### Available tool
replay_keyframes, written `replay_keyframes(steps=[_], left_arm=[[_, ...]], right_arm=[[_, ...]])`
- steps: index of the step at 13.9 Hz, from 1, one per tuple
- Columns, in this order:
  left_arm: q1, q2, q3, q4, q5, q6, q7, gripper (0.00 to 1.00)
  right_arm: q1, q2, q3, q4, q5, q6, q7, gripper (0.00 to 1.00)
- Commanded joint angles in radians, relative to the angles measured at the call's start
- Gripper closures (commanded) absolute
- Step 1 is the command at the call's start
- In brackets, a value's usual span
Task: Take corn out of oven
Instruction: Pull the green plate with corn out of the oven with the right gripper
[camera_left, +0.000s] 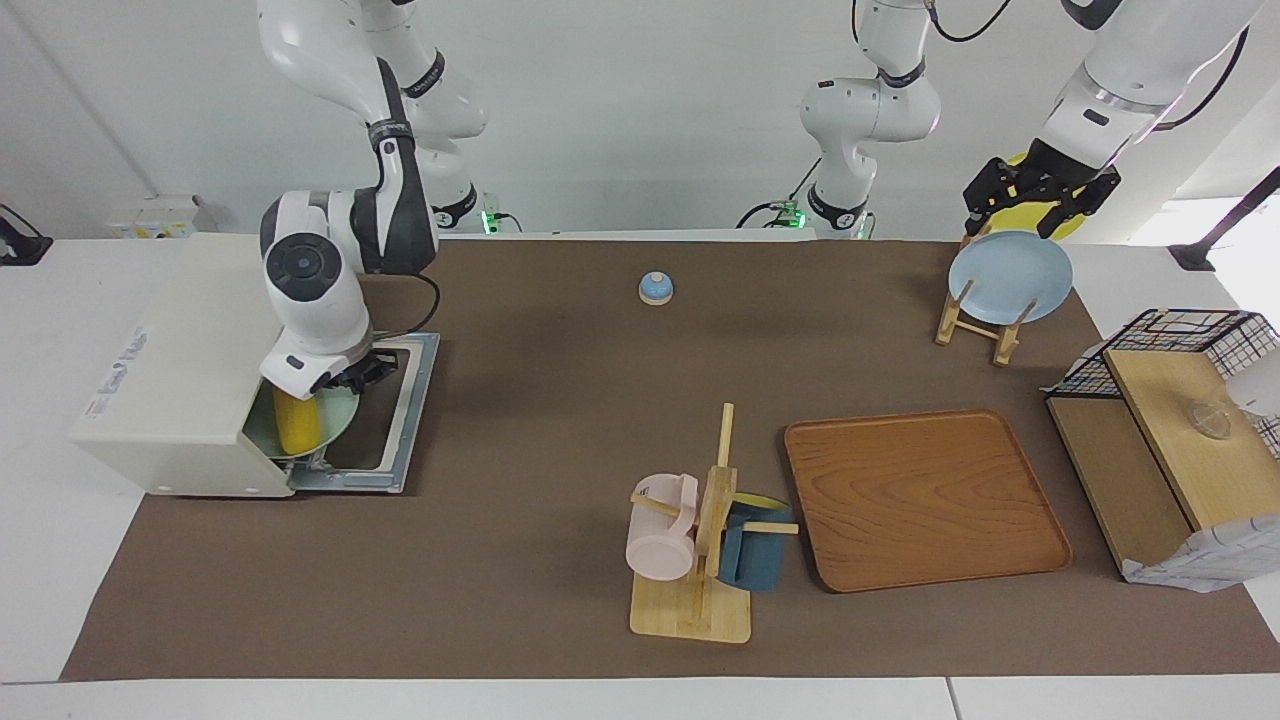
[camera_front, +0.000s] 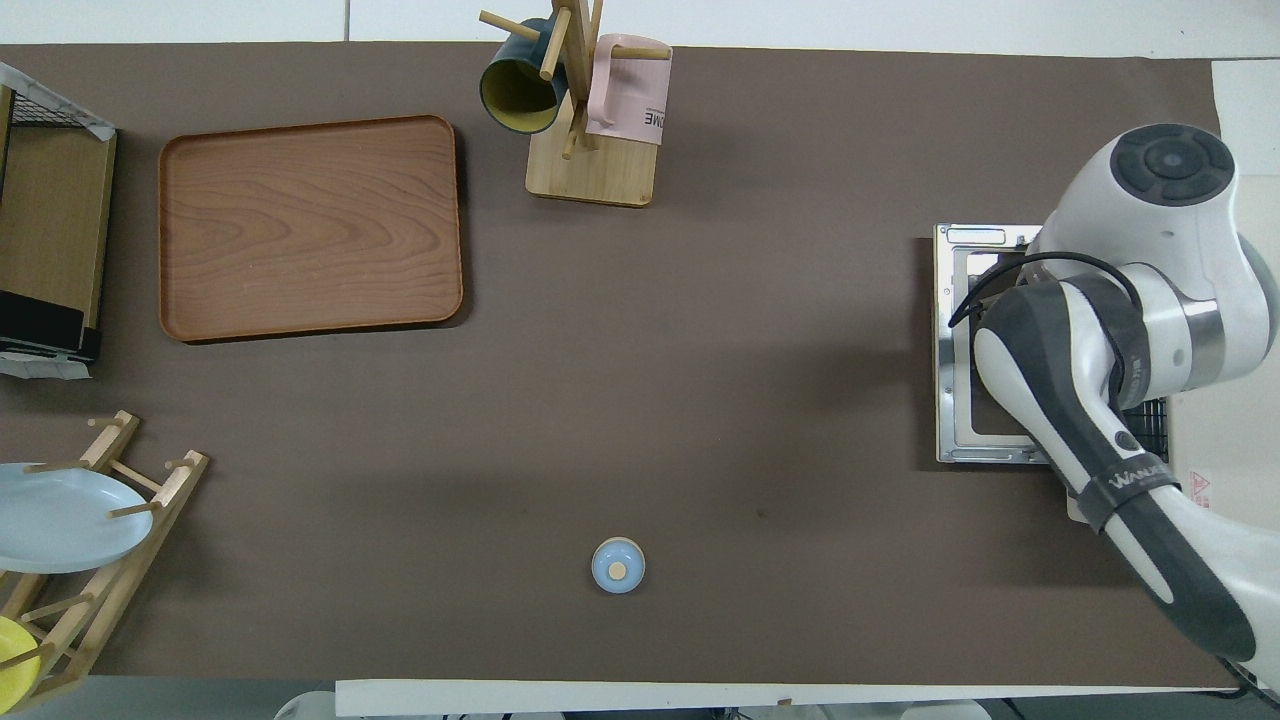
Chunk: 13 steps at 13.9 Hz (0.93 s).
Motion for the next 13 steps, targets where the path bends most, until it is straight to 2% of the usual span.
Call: replay_keyframes(steps=[1,3,4,6,7,9,10,13], left_arm=[[0.009,-0.010,-0.005,-0.003,0.006,-0.015,0.016,0.00],[0.009,-0.010,-0.005,-0.003,0.006,-0.015,0.016,0.00],[0.007,-0.010,-0.005,-0.003,0.006,-0.015,0.016,0.00],[0.009,-0.010,-0.005,-0.003,0.006,-0.015,0.016,0.00],[0.009,-0.010,-0.005,-0.003,0.006,-0.015,0.016,0.00],[0.009,-0.010,-0.005,-0.003,0.006,-0.015,0.016,0.00],[0.009,-0.010,-0.005,-0.003,0.006,-0.015,0.018,0.00],[0.009,-0.010,-0.005,-0.003,0.006,-0.015,0.016,0.00]], right_arm=[[0.109,0.028,0.005,0.104,-0.003,-0.069,0.082,1.00],[0.235,0.077,0.005,0.233,0.039,-0.134,0.211,1.00],[0.311,0.139,0.005,0.335,0.060,-0.191,0.300,1.00],[0.494,0.314,0.005,0.604,0.064,-0.346,0.533,1.00],[0.557,0.380,0.005,0.706,0.068,-0.365,0.611,1.00],[0.651,0.491,0.007,0.849,0.080,-0.368,0.726,1.00],[0.706,0.549,0.007,0.902,0.088,-0.345,0.817,1.00],[0.768,0.631,0.007,0.895,0.110,-0.180,0.931,1.00]])
